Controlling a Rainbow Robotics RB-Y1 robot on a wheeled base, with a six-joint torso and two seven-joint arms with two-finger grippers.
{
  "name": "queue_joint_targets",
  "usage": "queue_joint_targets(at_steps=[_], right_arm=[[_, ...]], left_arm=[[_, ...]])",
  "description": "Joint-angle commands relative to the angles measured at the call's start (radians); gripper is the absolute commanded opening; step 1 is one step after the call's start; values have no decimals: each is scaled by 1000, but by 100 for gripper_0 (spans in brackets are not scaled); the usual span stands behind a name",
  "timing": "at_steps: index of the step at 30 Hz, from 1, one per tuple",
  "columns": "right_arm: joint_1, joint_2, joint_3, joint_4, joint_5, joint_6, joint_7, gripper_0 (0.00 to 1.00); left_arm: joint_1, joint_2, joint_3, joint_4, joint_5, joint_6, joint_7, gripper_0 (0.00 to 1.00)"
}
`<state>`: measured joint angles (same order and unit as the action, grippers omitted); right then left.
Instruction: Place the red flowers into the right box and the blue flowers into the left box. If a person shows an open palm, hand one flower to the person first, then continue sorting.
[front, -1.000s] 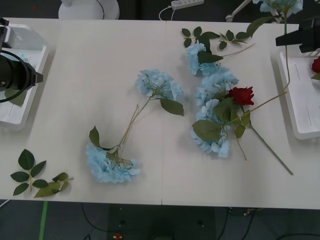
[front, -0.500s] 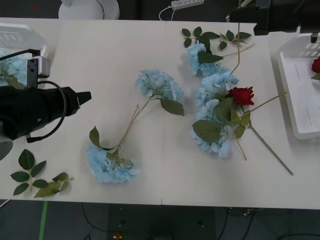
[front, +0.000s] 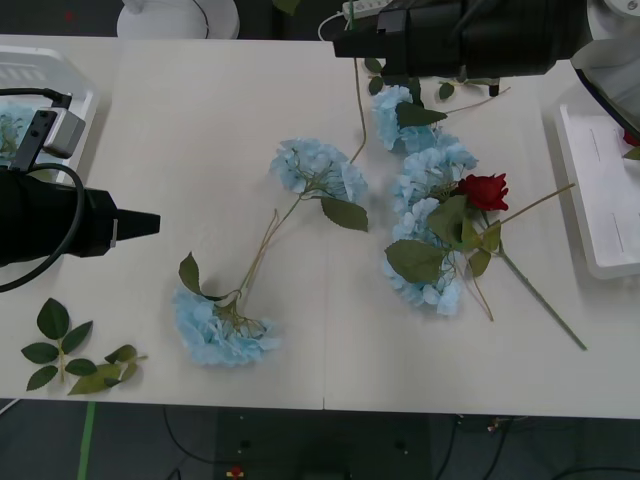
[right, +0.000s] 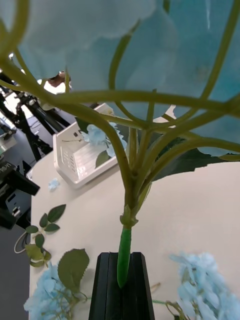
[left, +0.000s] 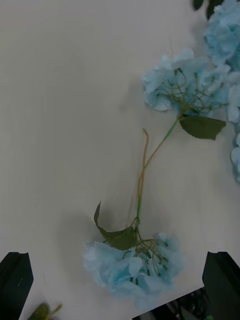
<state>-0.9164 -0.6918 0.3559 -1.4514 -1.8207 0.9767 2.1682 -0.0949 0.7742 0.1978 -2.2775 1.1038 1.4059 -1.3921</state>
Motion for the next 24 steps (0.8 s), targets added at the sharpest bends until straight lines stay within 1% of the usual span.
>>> queue_joint_targets(at_steps=[1, 3, 5, 6, 7, 8, 9, 10, 12, 15, 19, 23, 24], right_arm=[[-75, 72, 29, -7, 11, -43, -1, 0], [-81, 89, 38, -7, 23, -56, -7, 0], [-87, 100, 46, -3, 32, -64, -16, 0], [-90, 104, 49, 5, 32, -64, -19, 0], [-93, 106, 54, 9, 34, -64, -19, 0], [-96, 106, 57, 13, 34, -66, -21, 0], [-96, 106, 58, 13, 34, -66, -22, 0], [-96, 106, 58, 14, 34, -66, -24, 0], [-96, 106, 58, 14, 35, -64, -25, 0], [-96, 101, 61, 14, 34, -62, -28, 0], [-94, 98, 63, 14, 37, -61, -28, 0], [-96, 98, 63, 14, 43, -61, -31, 0], [-94, 97, 63, 14, 46, -61, -33, 0]], left_arm=[[0, -95, 81, 81, 174, -5, -249, 100], [18, -102, 77, 121, 274, -51, -292, 100], [52, -101, 26, 153, 407, -159, -297, 100], [69, -101, -14, 154, 456, -235, -297, 100], [83, -101, -49, 150, 479, -300, -298, 100], [96, -102, -97, 142, 495, -398, -300, 100], [104, -104, -123, 139, 501, -453, -300, 100], [110, -111, -172, 133, 502, -556, -303, 100], [106, -133, -219, 133, 484, -650, -309, 100], [83, -184, -230, 136, 427, -659, -303, 100], [12, -243, -278, 179, 419, -662, -295, 100], [-23, -299, -298, 213, 341, -739, -295, 100], [-37, -306, -298, 219, 310, -737, -294, 100]])
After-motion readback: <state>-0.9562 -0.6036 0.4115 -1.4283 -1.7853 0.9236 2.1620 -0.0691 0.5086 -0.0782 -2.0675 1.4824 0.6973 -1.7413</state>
